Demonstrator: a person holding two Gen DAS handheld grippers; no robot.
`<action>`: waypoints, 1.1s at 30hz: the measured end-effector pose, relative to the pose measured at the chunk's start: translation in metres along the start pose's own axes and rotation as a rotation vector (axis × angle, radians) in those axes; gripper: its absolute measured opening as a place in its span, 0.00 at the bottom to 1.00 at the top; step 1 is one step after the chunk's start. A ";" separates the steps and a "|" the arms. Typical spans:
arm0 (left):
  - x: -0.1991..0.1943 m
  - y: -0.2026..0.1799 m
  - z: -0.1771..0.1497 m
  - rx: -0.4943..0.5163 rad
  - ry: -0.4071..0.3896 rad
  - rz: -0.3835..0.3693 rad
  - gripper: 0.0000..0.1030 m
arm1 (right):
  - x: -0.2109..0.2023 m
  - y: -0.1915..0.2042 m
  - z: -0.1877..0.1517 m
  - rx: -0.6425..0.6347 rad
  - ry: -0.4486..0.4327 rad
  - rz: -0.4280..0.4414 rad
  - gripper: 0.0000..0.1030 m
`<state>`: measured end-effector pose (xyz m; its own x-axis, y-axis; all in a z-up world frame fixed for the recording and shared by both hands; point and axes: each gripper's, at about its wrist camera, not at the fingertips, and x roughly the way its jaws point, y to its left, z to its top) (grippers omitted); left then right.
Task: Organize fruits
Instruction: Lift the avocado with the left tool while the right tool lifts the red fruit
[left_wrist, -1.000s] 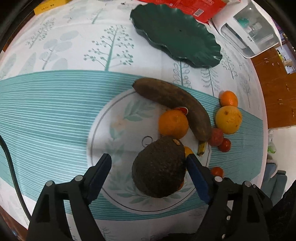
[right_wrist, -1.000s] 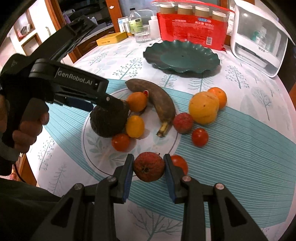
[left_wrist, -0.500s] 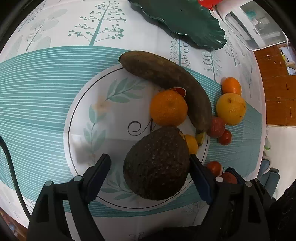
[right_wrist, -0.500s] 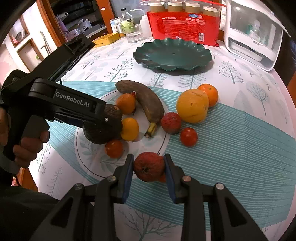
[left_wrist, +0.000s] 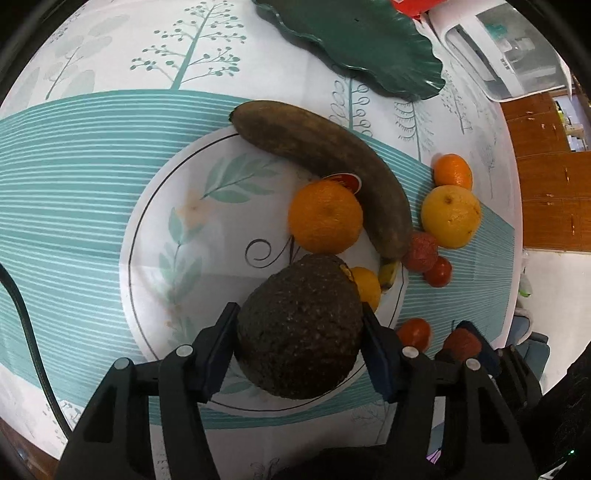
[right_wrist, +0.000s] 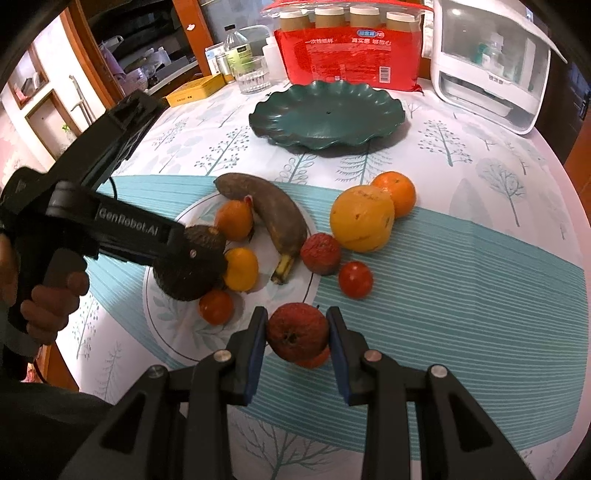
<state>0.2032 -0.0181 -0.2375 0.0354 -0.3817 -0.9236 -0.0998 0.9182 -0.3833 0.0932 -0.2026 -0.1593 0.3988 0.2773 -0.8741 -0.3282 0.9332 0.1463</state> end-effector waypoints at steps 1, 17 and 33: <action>-0.001 0.001 0.000 -0.004 0.001 0.004 0.59 | -0.001 0.000 0.001 0.000 -0.002 -0.001 0.32; -0.070 -0.009 0.028 0.042 -0.144 0.032 0.59 | -0.012 -0.009 0.058 -0.040 -0.088 -0.012 0.32; -0.112 -0.027 0.114 0.056 -0.337 0.060 0.59 | 0.013 -0.027 0.153 -0.055 -0.194 -0.002 0.32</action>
<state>0.3152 0.0118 -0.1243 0.3587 -0.2793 -0.8907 -0.0571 0.9458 -0.3196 0.2384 -0.1894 -0.1043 0.5552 0.3189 -0.7682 -0.3709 0.9216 0.1145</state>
